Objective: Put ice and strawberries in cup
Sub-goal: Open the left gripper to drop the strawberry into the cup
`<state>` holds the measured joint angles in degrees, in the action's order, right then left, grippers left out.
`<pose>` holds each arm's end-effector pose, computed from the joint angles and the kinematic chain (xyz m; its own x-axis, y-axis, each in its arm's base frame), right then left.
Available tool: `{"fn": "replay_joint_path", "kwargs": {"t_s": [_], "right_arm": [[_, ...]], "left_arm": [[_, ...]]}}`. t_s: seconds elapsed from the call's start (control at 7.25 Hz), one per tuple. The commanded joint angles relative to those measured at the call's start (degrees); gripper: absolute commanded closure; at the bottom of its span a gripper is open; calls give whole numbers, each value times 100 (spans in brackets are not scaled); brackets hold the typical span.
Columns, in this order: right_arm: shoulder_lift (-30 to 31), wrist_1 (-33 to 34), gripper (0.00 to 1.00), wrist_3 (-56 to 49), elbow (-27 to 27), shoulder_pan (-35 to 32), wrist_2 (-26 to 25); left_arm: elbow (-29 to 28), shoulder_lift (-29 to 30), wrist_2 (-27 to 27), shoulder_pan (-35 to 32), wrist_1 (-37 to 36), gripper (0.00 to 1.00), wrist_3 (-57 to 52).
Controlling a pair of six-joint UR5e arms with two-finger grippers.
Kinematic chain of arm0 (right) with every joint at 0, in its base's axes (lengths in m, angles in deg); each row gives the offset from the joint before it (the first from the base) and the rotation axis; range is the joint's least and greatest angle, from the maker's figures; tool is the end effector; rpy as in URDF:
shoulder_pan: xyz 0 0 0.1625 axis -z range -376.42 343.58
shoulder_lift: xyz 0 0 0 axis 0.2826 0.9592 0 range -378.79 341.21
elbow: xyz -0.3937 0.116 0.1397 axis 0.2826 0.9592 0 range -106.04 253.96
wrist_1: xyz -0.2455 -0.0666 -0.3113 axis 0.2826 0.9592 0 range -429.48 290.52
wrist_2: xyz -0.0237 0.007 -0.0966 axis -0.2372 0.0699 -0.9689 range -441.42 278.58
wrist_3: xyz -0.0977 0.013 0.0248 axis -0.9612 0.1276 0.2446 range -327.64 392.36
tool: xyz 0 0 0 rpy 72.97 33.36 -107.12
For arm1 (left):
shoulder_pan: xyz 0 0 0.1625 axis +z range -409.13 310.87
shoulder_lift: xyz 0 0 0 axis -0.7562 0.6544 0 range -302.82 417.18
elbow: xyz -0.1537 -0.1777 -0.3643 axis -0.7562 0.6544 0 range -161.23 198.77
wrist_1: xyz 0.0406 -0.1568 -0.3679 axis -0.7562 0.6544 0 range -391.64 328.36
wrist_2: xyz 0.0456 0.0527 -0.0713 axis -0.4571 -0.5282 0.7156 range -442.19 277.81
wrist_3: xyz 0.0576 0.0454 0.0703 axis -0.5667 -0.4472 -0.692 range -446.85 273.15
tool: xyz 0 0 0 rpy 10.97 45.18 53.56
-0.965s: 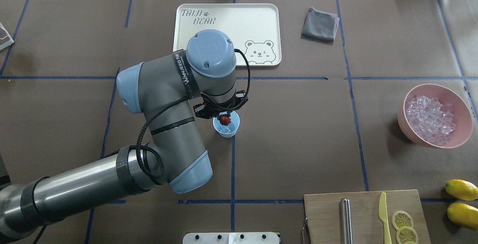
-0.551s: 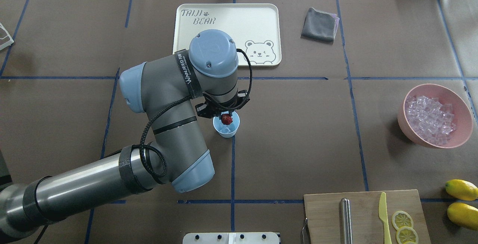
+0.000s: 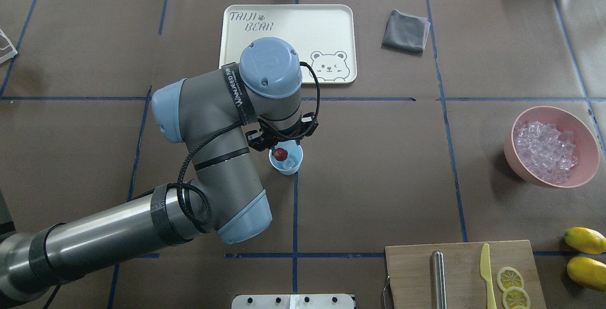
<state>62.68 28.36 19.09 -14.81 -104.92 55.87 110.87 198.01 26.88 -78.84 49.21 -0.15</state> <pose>0.0444 -0.5409 0.6131 0.6542 -0.2400 0.7173 0.1813 0.9704 0.1594 0.5611 -0.4356 0.1342 0.6417 -0.3035 -0.7044 0.2356 0.9520 -0.1956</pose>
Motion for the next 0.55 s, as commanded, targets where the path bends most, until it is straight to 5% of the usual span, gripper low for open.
{"fn": "replay_joint_path", "kwargs": {"t_s": [0.0,0.41], "right_arm": [[0,6,0,0,0,0,0],[0,-2,0,0,0,-9,0]], "left_arm": [[10,-2,0,0,0,0,4],[88,-2,-26,-17,-9,0,-13]]}}
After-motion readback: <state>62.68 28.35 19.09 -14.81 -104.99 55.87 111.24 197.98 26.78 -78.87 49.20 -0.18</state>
